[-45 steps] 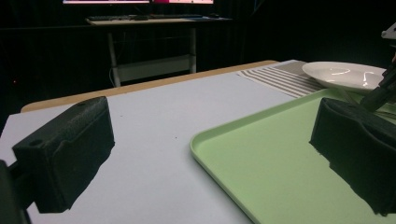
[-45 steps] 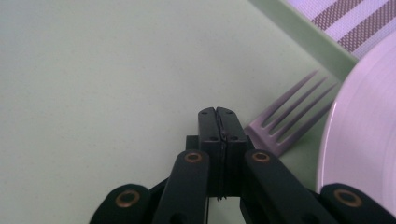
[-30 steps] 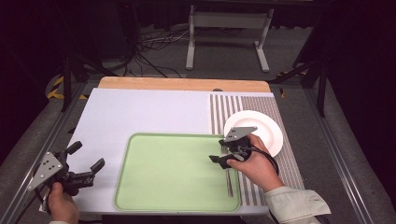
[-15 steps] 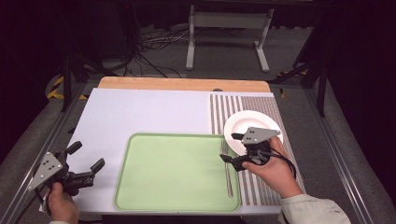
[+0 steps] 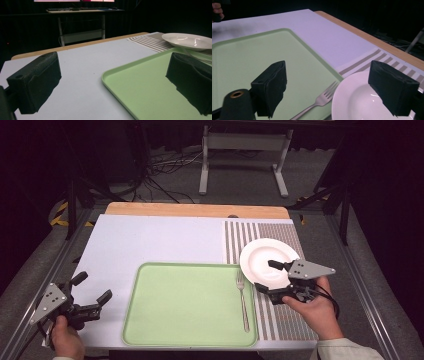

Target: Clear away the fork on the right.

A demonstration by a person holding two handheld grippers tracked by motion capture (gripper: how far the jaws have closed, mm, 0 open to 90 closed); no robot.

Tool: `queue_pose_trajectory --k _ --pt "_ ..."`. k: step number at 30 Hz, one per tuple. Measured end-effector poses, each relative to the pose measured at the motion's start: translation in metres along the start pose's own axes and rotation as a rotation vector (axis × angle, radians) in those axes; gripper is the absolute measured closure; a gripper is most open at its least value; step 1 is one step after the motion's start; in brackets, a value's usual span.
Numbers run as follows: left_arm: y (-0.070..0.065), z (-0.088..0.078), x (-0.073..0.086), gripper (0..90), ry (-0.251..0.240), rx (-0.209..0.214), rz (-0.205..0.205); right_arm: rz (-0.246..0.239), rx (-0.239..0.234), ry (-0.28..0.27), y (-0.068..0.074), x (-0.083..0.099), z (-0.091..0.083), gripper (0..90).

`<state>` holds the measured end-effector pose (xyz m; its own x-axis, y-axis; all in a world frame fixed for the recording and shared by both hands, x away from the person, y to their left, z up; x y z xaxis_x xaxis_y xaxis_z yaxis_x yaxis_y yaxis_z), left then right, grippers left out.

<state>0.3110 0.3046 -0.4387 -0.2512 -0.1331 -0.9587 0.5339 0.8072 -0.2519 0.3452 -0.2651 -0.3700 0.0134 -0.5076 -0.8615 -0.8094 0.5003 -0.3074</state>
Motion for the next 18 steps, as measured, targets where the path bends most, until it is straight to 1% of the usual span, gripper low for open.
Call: queue_pose_trajectory --k 4,9,13,15,18 --pt "0.000 -0.001 0.000 0.3 0.003 -0.001 0.003 0.011 0.041 -0.053 -0.002 0.014 -0.013 16.2" --pt "0.000 0.000 0.000 0.3 0.001 -0.001 0.003 0.021 0.068 -0.105 -0.004 0.031 -0.026 16.1" --pt "0.000 -0.001 0.000 0.3 0.003 -0.001 0.003 0.047 0.092 -0.138 -0.005 0.048 -0.037 16.1" --pt "0.000 -0.001 0.000 0.3 0.003 -0.001 0.002 0.058 0.100 -0.143 -0.005 0.053 -0.040 15.9" --pt "0.000 -0.001 0.000 0.3 0.003 -0.001 0.003 0.071 0.123 -0.134 -0.007 0.066 -0.045 15.9"
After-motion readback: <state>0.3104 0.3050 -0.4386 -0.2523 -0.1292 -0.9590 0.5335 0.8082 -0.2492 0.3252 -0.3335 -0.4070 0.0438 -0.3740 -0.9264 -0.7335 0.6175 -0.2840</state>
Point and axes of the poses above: each handheld gripper's, and its own axes: z roughly forward along the jaws, x roughly out of its underside, y roughly to its left, the point moved 2 cm from there along z, roughly forward along the jaws, and after that the axes turned 14 degrees about -z, right-handed, at the moved point
